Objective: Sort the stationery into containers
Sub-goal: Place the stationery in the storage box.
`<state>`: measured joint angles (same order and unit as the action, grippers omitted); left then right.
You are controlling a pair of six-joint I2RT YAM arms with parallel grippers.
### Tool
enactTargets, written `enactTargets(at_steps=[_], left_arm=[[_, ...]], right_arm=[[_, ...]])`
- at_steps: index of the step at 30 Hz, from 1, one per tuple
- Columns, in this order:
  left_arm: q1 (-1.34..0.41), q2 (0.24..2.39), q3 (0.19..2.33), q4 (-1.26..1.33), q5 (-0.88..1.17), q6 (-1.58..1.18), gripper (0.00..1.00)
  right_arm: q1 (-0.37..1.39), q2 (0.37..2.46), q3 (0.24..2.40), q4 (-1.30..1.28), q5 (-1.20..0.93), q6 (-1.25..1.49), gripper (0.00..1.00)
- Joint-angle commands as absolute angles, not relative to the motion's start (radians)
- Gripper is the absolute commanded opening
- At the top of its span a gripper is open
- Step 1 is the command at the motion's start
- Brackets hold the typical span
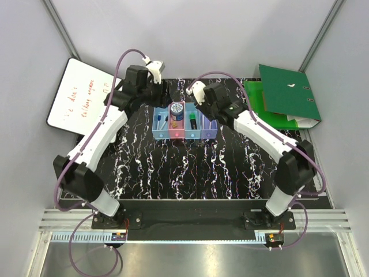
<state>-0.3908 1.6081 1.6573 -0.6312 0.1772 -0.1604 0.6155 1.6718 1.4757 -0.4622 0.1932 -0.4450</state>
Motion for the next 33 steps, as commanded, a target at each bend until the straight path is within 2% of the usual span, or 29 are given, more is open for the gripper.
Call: enactTargets(at_steps=[1, 14, 33], left_arm=[[-0.403, 1.513, 1.527, -0.555, 0.068, -0.032, 0.58], [-0.410, 1.365, 1.336, -0.532, -0.046, 0.185, 0.59], [-0.410, 1.292, 1.296, -0.563, -0.066, 0.261, 0.59]], right_arm=[[0.614, 1.753, 1.581, -0.416, 0.144, -0.377, 0.00], [0.611, 2.051, 1.755, -0.440, 0.034, -0.347, 0.00], [0.611, 2.200, 1.801, -0.431, 0.003, -0.324, 0.00]])
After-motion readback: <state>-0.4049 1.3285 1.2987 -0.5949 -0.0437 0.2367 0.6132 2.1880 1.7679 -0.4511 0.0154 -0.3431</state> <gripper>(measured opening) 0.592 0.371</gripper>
